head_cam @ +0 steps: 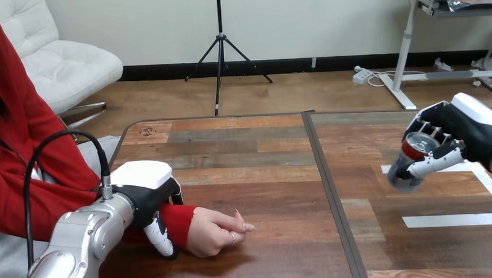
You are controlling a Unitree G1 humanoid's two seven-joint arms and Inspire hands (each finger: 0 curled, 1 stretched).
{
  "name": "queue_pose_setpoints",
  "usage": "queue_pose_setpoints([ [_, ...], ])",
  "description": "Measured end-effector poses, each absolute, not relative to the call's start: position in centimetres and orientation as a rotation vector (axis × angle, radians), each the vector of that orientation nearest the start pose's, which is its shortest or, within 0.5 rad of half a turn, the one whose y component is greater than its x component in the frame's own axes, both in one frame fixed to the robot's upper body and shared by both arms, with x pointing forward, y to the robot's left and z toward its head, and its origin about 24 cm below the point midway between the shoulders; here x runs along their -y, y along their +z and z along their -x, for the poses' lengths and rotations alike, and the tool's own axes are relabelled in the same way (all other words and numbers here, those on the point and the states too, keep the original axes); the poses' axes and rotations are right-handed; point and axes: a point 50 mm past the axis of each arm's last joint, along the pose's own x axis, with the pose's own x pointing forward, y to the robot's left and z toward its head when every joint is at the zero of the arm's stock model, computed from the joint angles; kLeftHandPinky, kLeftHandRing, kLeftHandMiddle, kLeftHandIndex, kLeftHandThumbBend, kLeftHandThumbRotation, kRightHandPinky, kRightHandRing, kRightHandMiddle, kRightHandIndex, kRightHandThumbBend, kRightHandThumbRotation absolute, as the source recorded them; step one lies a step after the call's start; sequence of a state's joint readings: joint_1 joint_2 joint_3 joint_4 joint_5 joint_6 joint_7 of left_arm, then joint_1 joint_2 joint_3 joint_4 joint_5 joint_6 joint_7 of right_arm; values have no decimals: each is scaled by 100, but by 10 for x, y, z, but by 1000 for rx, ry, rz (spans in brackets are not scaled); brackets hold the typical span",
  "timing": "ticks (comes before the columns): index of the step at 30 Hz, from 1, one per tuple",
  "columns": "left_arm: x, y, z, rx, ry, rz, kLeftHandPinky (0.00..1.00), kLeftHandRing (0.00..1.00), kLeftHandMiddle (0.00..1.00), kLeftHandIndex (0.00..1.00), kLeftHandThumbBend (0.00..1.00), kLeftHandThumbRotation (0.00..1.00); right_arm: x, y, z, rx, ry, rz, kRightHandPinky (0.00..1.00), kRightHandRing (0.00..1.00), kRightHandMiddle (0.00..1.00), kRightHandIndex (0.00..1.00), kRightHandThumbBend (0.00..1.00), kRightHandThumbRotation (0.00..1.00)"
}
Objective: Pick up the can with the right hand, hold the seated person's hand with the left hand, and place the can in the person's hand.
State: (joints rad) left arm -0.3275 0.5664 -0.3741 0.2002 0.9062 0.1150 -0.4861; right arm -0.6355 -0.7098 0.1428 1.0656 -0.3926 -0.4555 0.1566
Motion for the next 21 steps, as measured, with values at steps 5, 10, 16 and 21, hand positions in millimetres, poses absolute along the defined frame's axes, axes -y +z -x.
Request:
queue_pose_setpoints([
  [5,-189,51,-301,-338,-578,-1556,44,57,62,63,80,0,312,84,-333,-154,158,1058,32,36,42,47,79,0],
  [10,-189,53,-302,-371,-591,-1553,31,42,50,59,78,0,313,84,-333,-154,156,1060,34,37,42,47,78,0],
  [16,-189,53,-303,-390,-594,-1551,25,33,43,57,77,0,313,84,-333,-154,155,1060,36,38,43,48,78,0],
  [21,-190,53,-303,-399,-589,-1548,23,32,42,56,76,0,313,84,-333,-154,155,1060,36,38,43,47,78,0],
])
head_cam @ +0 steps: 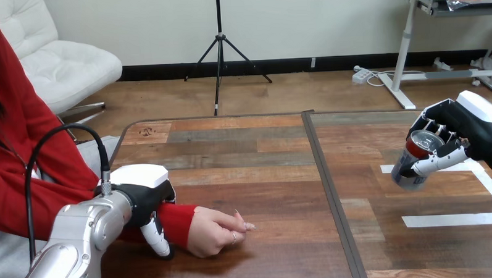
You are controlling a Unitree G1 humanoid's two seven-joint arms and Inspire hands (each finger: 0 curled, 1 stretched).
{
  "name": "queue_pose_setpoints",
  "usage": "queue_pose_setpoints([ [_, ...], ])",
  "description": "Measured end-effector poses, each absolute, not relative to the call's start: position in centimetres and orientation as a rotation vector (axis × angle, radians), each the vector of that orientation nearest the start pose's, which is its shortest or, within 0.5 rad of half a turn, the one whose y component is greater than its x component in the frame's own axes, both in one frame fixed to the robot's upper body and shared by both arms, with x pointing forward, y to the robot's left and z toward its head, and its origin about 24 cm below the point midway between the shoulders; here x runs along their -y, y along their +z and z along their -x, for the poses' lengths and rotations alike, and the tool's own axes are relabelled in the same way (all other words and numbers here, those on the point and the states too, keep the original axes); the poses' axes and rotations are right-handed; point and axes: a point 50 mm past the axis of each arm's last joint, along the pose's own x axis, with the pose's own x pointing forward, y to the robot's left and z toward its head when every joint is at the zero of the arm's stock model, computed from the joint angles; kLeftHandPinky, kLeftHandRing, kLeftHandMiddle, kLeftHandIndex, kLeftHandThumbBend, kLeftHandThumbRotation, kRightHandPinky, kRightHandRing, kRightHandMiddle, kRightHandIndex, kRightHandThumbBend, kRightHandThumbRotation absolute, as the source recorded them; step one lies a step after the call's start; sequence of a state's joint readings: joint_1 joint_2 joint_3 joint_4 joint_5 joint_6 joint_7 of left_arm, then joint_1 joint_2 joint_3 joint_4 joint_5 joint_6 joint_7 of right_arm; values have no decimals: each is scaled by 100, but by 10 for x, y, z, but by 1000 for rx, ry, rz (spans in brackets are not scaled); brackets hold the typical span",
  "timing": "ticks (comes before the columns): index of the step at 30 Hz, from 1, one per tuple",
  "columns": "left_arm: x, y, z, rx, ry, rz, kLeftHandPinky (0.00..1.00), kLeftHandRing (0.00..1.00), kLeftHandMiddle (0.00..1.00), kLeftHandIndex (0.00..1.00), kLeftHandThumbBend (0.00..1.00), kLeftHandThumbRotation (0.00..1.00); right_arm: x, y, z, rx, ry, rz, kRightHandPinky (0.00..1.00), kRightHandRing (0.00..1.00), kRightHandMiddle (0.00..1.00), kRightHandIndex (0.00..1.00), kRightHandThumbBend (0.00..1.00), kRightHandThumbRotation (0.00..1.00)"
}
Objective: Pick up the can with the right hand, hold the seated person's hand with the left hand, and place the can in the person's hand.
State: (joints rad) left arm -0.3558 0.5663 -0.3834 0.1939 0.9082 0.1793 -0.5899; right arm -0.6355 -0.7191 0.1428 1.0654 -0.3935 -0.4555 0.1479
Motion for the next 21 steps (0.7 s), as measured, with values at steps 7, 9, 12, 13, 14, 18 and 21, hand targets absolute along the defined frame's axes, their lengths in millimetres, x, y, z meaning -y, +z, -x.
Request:
queue_pose_setpoints([
  [7,-190,53,-303,-404,-585,-1544,23,32,42,53,74,0,313,85,-333,-153,156,1059,36,38,43,47,78,0],
  [9,-190,53,-303,-404,-585,-1541,23,32,42,52,74,0,313,85,-333,-153,156,1059,36,38,43,47,78,0],
  [12,-190,53,-303,-401,-583,-1537,23,31,41,50,73,0,313,85,-333,-153,156,1059,35,38,43,47,78,0],
  [13,-190,53,-303,-399,-583,-1535,23,31,41,50,73,0,313,85,-333,-153,156,1059,35,38,43,47,78,0],
  [14,-190,53,-303,-396,-582,-1534,23,31,41,49,73,0,313,85,-333,-153,156,1059,35,38,43,47,78,0],
  [18,-190,53,-303,-387,-576,-1529,23,31,41,48,71,0,313,85,-333,-152,155,1058,35,38,43,47,79,0],
  [21,-190,52,-302,-378,-571,-1522,23,31,41,48,69,0,313,85,-333,-152,155,1057,35,38,43,47,79,0],
])
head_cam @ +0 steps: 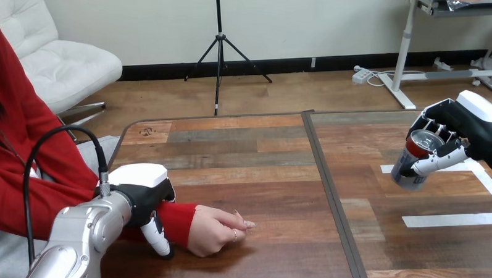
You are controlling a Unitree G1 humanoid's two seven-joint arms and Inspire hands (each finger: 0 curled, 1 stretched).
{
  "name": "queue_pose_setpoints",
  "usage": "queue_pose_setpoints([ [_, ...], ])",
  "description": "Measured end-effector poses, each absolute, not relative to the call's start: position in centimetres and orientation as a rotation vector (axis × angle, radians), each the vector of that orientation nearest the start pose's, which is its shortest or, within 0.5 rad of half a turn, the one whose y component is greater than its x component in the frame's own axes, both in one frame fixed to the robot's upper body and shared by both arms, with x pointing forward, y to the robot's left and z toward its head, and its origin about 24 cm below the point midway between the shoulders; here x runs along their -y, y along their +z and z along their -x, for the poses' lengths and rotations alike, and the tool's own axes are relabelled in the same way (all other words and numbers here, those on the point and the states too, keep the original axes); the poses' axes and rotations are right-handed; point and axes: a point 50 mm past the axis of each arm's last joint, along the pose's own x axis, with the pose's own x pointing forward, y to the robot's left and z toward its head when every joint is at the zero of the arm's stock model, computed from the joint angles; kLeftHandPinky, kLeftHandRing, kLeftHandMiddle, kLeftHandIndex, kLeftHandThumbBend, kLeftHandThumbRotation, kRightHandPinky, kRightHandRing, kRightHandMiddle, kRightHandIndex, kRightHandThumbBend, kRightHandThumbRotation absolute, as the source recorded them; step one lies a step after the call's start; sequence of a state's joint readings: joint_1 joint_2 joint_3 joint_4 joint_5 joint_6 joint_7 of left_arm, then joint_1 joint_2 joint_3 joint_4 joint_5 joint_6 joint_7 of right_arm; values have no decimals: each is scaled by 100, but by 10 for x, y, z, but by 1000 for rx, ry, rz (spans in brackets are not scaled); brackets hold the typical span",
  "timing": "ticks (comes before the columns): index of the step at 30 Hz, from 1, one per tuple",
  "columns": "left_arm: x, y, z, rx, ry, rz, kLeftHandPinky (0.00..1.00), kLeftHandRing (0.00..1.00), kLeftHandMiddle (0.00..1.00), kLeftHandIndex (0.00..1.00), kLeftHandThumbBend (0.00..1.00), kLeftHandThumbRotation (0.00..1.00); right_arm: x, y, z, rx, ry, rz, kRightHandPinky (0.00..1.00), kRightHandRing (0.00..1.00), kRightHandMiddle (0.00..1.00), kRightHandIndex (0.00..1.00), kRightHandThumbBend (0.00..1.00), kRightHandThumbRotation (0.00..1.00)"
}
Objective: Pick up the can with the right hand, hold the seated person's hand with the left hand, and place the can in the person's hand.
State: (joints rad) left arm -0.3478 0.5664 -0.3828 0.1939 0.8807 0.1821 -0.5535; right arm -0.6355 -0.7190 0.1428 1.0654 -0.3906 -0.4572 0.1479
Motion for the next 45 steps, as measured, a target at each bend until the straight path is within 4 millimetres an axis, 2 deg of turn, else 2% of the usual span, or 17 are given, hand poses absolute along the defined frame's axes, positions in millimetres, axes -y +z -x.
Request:
queue_pose_setpoints([
  [8,-192,50,-300,-345,-553,-1494,22,30,39,46,70,0,312,85,-333,-146,159,1058,34,37,42,47,79,0],
  [14,-196,46,-296,-310,-512,-1461,20,27,36,40,69,0,312,85,-333,-145,158,1054,36,38,43,47,78,0],
  [20,-198,42,-290,-277,-453,-1415,20,28,35,34,65,0,312,85,-333,-143,158,1043,37,39,43,47,77,0],
  [45,-201,27,-267,-89,-220,-1318,21,27,33,32,63,0,310,85,-333,-138,157,1022,38,39,43,47,77,0],
])
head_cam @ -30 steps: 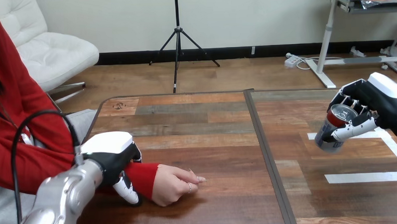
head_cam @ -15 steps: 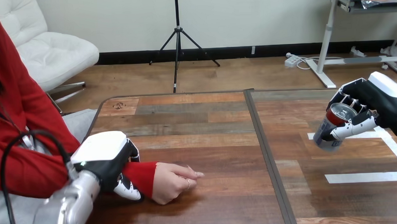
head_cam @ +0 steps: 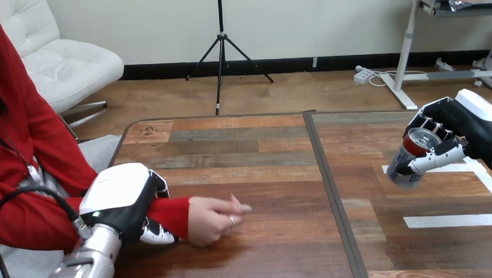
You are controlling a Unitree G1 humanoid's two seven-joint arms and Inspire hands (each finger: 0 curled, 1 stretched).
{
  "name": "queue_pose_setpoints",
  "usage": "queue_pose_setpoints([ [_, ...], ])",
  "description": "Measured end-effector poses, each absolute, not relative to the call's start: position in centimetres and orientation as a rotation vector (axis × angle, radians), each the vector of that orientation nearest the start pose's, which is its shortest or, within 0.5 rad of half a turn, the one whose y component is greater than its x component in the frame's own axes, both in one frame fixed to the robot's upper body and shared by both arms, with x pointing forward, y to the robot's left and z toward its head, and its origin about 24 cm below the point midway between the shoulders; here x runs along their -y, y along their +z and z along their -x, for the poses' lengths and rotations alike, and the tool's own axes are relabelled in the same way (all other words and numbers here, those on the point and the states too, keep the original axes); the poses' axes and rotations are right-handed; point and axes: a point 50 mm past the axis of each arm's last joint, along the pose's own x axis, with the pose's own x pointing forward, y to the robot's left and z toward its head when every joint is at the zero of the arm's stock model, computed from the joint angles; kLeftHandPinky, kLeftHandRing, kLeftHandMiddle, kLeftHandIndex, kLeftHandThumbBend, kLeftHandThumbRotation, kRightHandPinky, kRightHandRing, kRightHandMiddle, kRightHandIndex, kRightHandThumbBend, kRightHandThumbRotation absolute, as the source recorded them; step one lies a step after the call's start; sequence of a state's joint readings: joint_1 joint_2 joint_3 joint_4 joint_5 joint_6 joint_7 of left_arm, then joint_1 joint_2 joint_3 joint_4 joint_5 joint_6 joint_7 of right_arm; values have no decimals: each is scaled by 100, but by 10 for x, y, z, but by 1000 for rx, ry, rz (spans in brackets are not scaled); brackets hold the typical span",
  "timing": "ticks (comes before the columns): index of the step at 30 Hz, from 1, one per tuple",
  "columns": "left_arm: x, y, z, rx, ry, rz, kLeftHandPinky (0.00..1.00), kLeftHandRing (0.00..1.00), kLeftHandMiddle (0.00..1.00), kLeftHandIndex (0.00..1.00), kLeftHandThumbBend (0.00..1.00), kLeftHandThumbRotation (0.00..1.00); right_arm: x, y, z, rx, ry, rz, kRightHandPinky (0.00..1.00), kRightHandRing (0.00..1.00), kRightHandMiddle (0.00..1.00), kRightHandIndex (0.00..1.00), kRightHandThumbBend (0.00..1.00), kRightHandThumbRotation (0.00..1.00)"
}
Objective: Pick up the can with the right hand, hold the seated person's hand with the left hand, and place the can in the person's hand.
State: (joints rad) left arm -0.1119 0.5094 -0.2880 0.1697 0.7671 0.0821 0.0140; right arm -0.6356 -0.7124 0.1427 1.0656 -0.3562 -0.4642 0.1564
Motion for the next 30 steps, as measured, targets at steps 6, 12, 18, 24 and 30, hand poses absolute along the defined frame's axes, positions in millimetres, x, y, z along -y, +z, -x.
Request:
queue_pose_setpoints([
  [6,-200,29,-266,-39,-175,-1287,20,25,32,31,60,0,310,85,-333,-138,157,1022,38,39,44,47,77,0],
  [12,-199,33,-267,-1,-147,-1271,19,24,31,30,55,0,310,84,-334,-138,158,1021,38,39,44,47,76,0],
  [18,-199,37,-268,20,-133,-1265,18,23,30,29,56,0,310,84,-334,-138,158,1020,38,39,43,47,76,0],
  [24,-197,40,-268,31,-128,-1247,18,23,29,29,56,0,310,84,-334,-140,157,1021,38,39,44,47,76,0],
  [30,-196,44,-268,54,-126,-1225,18,22,28,28,56,0,310,84,-334,-143,155,1020,38,39,44,47,76,0],
])
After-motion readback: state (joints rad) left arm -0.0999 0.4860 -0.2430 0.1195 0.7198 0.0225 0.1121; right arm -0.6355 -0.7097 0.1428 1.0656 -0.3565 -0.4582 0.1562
